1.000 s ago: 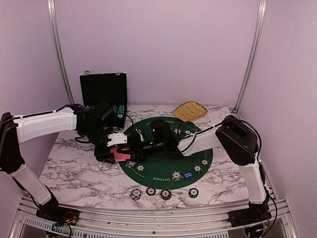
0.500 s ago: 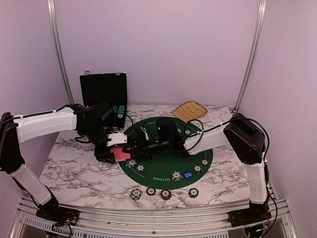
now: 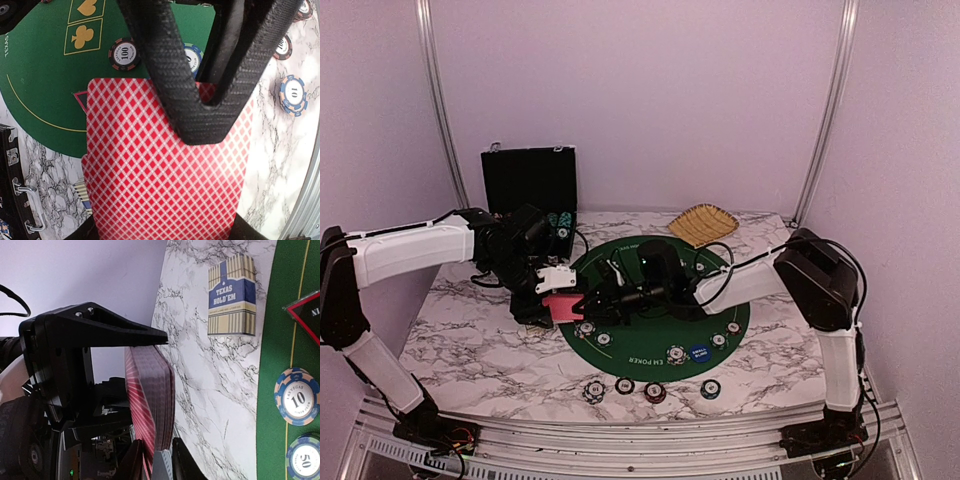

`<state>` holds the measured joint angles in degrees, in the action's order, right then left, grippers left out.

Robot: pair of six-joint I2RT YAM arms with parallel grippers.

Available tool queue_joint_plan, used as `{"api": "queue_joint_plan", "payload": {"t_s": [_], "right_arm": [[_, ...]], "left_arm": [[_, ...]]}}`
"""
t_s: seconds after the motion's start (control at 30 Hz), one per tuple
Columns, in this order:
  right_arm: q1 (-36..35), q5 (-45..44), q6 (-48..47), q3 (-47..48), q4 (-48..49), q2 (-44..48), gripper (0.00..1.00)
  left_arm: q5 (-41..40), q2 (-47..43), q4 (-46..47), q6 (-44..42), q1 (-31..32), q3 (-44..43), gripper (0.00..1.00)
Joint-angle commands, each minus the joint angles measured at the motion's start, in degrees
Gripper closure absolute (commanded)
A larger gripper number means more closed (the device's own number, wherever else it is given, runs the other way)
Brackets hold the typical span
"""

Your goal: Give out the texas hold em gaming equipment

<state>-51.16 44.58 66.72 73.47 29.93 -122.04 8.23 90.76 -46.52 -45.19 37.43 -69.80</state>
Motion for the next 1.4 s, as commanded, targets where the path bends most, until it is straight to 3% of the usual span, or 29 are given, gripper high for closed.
{"api": "queue_joint_plan", "payload": {"t_s": [0.0, 0.33, 0.73, 1.03, 1.37], "right_arm": [[0.1, 0.2, -0.7, -0.4, 1.2, 3.2, 0.82], [0.6, -0.1, -0.6, -0.8, 1.2, 4.5, 1.0], [3.5, 0.5, -0.3, -4.4, 2.2, 6.2, 1.0], [9.5, 1.9, -4.1, -6.4, -2.5, 10.2, 1.0], [12.3, 3.1, -7.7, 5.1, -10.0, 1.4, 1.0]], "left_arm": [[-0.1, 0.8, -0.6, 0.5, -0.4, -1.8, 0.85], [-0.6, 1.0, -0.6, 0.4, -0.7, -1.4, 0.85], [-0.8, 0.7, -0.7, 0.3, -1.1, -1.0, 0.86], [-1.5, 0.1, -1.0, 0.0, -1.6, 0.1, 0.86], [-0.9, -0.9, -1.9, 0.4, -1.8, -0.2, 0.86]]}}
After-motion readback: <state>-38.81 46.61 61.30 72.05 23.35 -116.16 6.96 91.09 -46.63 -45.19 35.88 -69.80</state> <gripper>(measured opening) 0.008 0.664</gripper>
